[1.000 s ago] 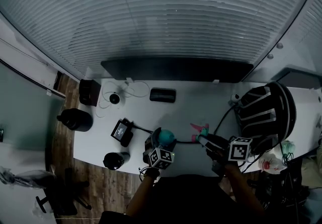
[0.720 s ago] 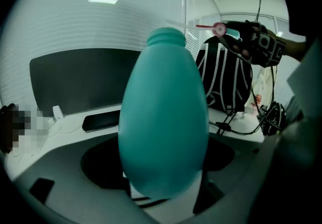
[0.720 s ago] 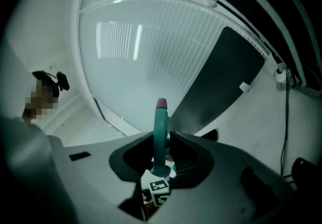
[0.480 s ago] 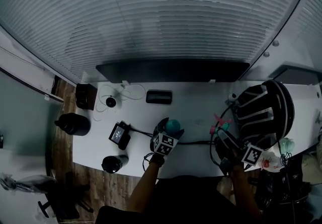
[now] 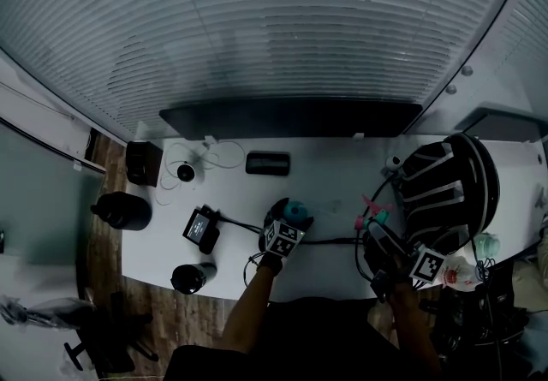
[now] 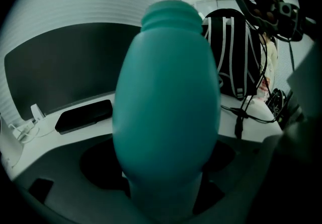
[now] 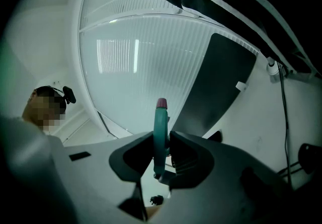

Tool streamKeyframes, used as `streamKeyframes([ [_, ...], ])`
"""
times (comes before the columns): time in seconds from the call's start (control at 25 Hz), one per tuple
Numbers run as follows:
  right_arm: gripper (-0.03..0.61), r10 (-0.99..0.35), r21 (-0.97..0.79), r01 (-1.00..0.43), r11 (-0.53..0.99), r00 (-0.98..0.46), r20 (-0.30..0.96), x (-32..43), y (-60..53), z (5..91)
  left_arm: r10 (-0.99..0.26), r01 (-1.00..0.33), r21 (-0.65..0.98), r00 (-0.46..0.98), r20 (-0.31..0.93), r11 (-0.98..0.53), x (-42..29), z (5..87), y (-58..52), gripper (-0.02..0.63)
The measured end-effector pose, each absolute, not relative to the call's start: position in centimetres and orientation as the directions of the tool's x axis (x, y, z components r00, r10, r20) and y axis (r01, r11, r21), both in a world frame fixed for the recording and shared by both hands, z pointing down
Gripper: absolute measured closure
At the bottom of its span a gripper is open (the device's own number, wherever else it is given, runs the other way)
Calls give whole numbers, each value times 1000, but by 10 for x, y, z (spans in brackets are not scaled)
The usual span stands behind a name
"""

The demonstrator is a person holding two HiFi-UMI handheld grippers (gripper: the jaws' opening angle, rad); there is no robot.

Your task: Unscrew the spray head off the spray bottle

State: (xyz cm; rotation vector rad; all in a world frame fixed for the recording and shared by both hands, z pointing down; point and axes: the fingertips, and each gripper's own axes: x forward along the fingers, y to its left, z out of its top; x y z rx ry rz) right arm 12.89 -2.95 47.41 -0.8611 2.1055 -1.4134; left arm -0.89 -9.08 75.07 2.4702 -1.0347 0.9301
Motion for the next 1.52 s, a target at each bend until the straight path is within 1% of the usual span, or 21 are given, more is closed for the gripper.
streamKeyframes([
  [0.12,486,-712,-931,-241,274,-702,-27,126,-28,476,-527,-710,10,533,663,-705,-9,753,-88,201],
  [0.32,486,-711,-938,-238,252,-703,-13,126,-25,481,-520,-634,-63,569,637,-770,-7,737,-74,199],
  [0.44,486,-709,-939,-236,249,-705,-11,125,-25,483,-526,-631,-49,598,605,-775,-7,717,-69,199],
  [0.56,486,-701,-933,-232,275,-713,-30,121,-25,479,-522,-629,-13,634,571,-777,-8,694,-63,199],
  [0.68,486,-692,-920,-219,325,-718,-74,115,-27,472,-556,-638,-35,640,531,-769,-20,679,-52,199],
  [0.84,486,-695,-923,-205,325,-714,-86,118,-24,486,-625,-688,-16,649,433,-725,-44,642,-24,199],
  [0.96,486,-688,-913,-194,358,-716,-118,117,-20,498,-659,-710,21,664,353,-704,-62,615,3,199],
  [1.12,486,-652,-896,-125,426,-729,-208,109,-6,515,-707,-741,129,669,228,-659,-83,583,32,201],
  [1.2,486,-642,-898,-99,429,-733,-225,106,1,523,-707,-737,144,674,212,-660,-87,578,45,229],
  [1.32,486,-641,-890,-70,451,-719,-268,103,5,524,-686,-721,145,690,229,-677,-88,582,58,282],
  [1.52,486,-630,-894,-57,444,-730,-267,99,12,531,-702,-736,173,676,224,-654,-94,585,64,306],
])
